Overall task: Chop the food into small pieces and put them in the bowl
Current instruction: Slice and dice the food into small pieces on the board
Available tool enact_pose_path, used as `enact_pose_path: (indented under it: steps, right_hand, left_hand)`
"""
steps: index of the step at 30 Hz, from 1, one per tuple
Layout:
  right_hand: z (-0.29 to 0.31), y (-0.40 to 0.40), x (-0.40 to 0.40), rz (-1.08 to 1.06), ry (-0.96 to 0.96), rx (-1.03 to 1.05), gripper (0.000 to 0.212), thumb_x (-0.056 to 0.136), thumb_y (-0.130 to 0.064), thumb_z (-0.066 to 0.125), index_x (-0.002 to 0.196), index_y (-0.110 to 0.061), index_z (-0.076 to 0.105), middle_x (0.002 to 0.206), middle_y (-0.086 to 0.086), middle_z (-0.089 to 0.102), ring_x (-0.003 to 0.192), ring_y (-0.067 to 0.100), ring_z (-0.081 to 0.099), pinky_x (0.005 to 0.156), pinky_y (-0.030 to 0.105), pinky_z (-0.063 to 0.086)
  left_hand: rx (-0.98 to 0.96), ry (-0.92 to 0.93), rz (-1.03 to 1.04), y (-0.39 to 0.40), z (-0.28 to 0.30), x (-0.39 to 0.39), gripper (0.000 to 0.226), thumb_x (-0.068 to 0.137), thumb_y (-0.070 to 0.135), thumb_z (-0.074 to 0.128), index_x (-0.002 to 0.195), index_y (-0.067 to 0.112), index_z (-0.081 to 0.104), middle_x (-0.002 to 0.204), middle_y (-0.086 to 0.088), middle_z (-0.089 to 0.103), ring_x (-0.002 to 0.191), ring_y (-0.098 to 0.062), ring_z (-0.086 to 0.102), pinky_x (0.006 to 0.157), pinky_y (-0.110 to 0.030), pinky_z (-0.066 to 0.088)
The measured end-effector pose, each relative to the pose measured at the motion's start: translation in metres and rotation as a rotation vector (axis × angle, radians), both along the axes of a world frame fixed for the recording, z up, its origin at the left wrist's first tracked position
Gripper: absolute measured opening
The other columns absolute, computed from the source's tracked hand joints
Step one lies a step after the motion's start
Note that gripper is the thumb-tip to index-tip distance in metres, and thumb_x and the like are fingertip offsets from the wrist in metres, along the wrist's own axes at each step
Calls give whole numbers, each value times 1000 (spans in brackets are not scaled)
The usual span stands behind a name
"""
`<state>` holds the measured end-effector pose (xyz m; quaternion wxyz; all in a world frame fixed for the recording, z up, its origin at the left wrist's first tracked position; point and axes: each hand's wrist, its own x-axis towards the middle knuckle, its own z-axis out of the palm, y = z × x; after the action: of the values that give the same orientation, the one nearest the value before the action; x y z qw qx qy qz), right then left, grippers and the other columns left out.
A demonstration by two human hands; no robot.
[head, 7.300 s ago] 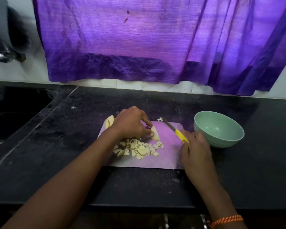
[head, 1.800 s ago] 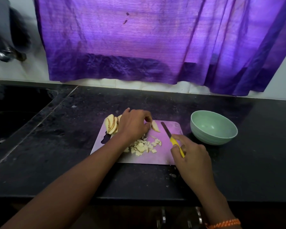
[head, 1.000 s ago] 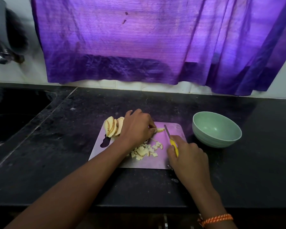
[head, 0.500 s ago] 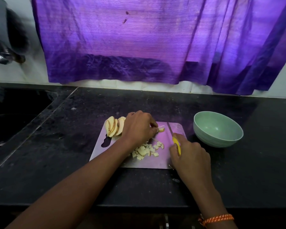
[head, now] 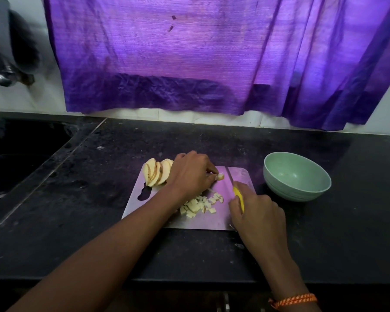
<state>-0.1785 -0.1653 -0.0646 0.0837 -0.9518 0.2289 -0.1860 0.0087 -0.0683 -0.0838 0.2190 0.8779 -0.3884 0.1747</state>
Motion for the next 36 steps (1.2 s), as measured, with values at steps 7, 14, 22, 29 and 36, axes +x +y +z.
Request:
enact_pose_path:
  steps: [7, 14, 22, 29, 36]
  right_hand:
    - [-1, 0, 0, 2, 41, -4, 47, 104, -41, 38, 151, -38, 40, 87, 2, 59, 73, 24, 45, 63, 35, 33]
    - [3, 4, -2, 22, 73, -66, 46, 105, -43, 36, 151, -38, 40, 86, 1, 56, 70, 21, 40, 63, 35, 30]
    - [-3, -3, 5, 85, 37, 2, 40, 103, -44, 43, 142, -38, 52, 84, 0, 54, 70, 20, 40, 64, 35, 29]
    - [-1, 0, -10, 90, 35, 53, 41, 105, -44, 43, 144, -39, 50, 82, -2, 48, 70, 17, 41, 61, 32, 29]
    - [-7, -1, -27, 88, -39, 96, 43, 100, -43, 47, 143, -40, 53, 86, 2, 64, 73, 20, 49, 65, 36, 39]
  left_hand:
    - [-18, 1, 2, 1, 0, 0, 33, 94, 57, 73, 117, 36, 82, 109, 14, 77, 102, -12, 62, 92, -39, 47]
    - [-13, -34, 58, 3, 1, 2, 25, 93, 54, 76, 108, 36, 84, 97, 15, 77, 89, -7, 54, 82, -32, 35]
    - [-5, -23, 81, -1, 0, 1, 24, 92, 53, 78, 102, 33, 85, 91, 14, 76, 82, -5, 48, 82, -33, 42]
    - [13, -48, 109, -1, 3, -5, 24, 93, 52, 77, 106, 33, 84, 88, 12, 76, 85, -8, 54, 78, -32, 39]
    - [-1, -22, 85, 3, 4, -1, 20, 95, 48, 77, 107, 34, 84, 94, 13, 78, 88, -8, 52, 75, -32, 37]
